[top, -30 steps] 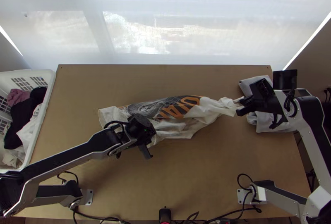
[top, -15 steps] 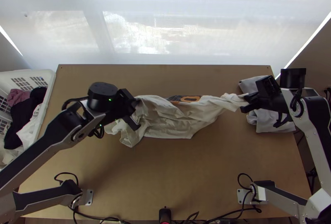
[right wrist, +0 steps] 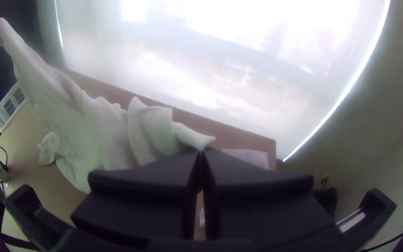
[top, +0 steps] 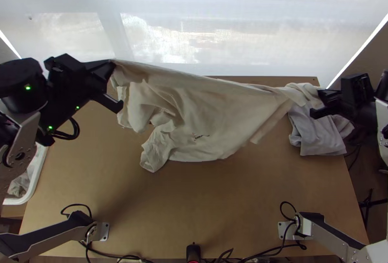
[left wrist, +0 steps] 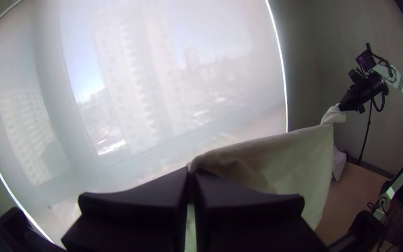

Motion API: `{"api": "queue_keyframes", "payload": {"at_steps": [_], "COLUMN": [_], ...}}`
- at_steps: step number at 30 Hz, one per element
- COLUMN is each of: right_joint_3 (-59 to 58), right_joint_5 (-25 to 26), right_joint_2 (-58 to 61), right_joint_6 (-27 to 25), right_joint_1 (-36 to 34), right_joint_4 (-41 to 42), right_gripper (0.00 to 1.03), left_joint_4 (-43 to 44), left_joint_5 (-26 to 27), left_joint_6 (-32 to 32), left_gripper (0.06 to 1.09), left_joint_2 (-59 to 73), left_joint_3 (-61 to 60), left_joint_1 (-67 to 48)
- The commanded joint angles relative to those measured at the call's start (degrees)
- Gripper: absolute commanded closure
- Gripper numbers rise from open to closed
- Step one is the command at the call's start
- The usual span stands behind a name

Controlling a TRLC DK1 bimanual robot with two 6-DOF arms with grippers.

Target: Fold the t-shirt

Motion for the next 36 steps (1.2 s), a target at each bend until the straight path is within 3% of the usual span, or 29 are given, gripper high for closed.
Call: {"api": "queue_keyframes", "payload": {"at_steps": [1, 10, 15, 21, 30, 36], "right_joint_3": [7.35, 10.69, 12.72, 14.03, 4.81, -2.4], "right_joint_5": [0.3, 2.23, 2.32, 2.14, 2.23, 2.06], "right_joint_2": [-3.7, -10.12, -11.79, -11.79, -7.04, 1.31], "right_joint_6": [0.7, -3.69, -3.78, -3.61, -3.17, -2.9], "right_joint_1": [-1.26, -2.67, -2.93, -0.12, 11.22, 15.08], "right_joint_4": [2.28, 8.96, 10.98, 9.4, 7.29, 11.16], "right_gripper": [1.0, 1.0, 1.0, 1.0, 1.0, 1.0], "left_joint_4": [-0.17, 0.1, -1.75, -10.98, -12.82, -4.21], "left_joint_5": [-0.63, -7.92, -8.36, -8.1, -7.75, -7.22], "left_joint_6": [-0.09, 2.72, 2.46, 0.35, -4.57, -5.63], "left_gripper": [1.05, 1.05, 1.05, 1.05, 1.05, 1.05], "left_joint_2": [-3.04, -4.88, -6.9, -8.75, -13.41, -12.79], "left_joint_3": [7.75, 14.78, 14.78, 13.29, -4.91, -20.37], "left_joint_1": [-3.38, -9.45, -9.62, -11.29, -12.52, -12.35]}}
